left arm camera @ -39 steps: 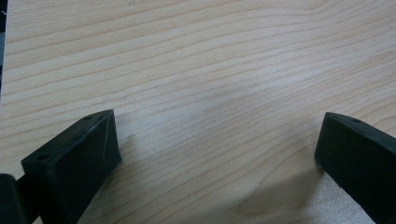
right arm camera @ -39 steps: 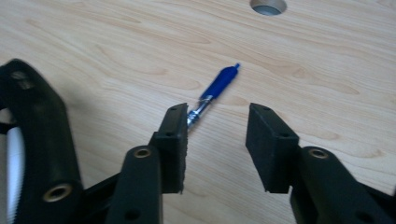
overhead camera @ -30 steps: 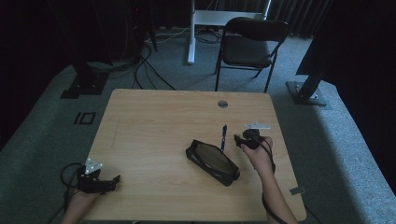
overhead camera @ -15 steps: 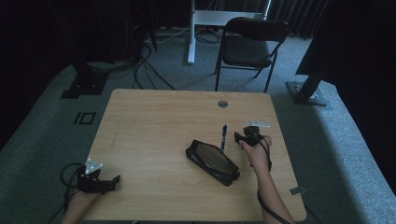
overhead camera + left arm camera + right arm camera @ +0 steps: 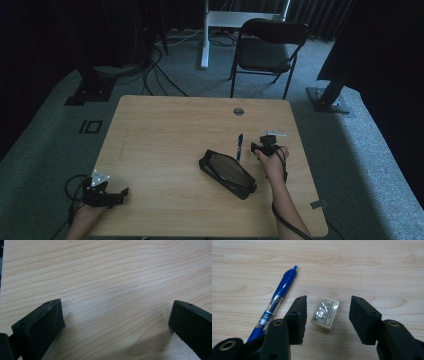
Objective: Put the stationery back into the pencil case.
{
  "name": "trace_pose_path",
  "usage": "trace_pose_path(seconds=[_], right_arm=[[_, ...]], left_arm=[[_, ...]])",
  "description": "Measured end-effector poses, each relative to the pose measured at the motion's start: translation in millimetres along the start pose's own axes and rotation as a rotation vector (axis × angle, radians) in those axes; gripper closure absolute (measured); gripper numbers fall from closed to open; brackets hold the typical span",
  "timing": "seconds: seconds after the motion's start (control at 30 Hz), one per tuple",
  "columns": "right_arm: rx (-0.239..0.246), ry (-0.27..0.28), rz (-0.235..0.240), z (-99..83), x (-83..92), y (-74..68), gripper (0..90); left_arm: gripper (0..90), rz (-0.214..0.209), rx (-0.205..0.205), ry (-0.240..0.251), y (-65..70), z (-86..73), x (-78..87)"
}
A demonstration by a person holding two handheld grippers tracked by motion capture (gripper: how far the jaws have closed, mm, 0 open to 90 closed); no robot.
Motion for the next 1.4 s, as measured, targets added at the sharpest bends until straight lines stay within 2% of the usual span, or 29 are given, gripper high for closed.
trace_pose_path(seconds=[0.3, 0.53, 0.77, 0.93, 1.0, 1.4], right_arm=[[0.000, -0.032, -0.009, -4.0, -8.2, -1.1, 57.0], [-0.004, -0.030, -0.014, -4.4, -11.2, 0.1, 61.7], [0.024, -0.037, -0.017, -5.8, -9.4, 1.0, 67.8], [0.077, -0.063, 0.005, -6.1, -3.1, -2.9, 68.1], [0.072, -0.056, 0.012, -4.8, -1.2, -3.6, 68.2], [0.118, -0.050, 0.066, 0.9, 23.6, -11.3, 68.1]], left_arm=[[0.0, 0.000, 0.000, 0.000, 0.0, 0.0, 0.0], [0.0, 0.000, 0.000, 0.000, 0.0, 0.0, 0.0], [0.0, 0.000, 0.000, 0.000, 0.0, 0.0, 0.0], [0.0, 0.000, 0.000, 0.000, 0.0, 0.0, 0.0], [0.0, 0.000, 0.000, 0.000, 0.0, 0.0, 0.0], [0.0, 0.000, 0.000, 0.000, 0.0, 0.0, 0.0]])
Point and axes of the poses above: each handheld gripper's, and its own axes: x roughly backward along the jaws, z roughly out of its top, y roughly to its right, the point moved 8 cm from there along -x, roughly forward along the jaws, and after that the axes turned 12 degrees about -x, right-handed, at the moved point
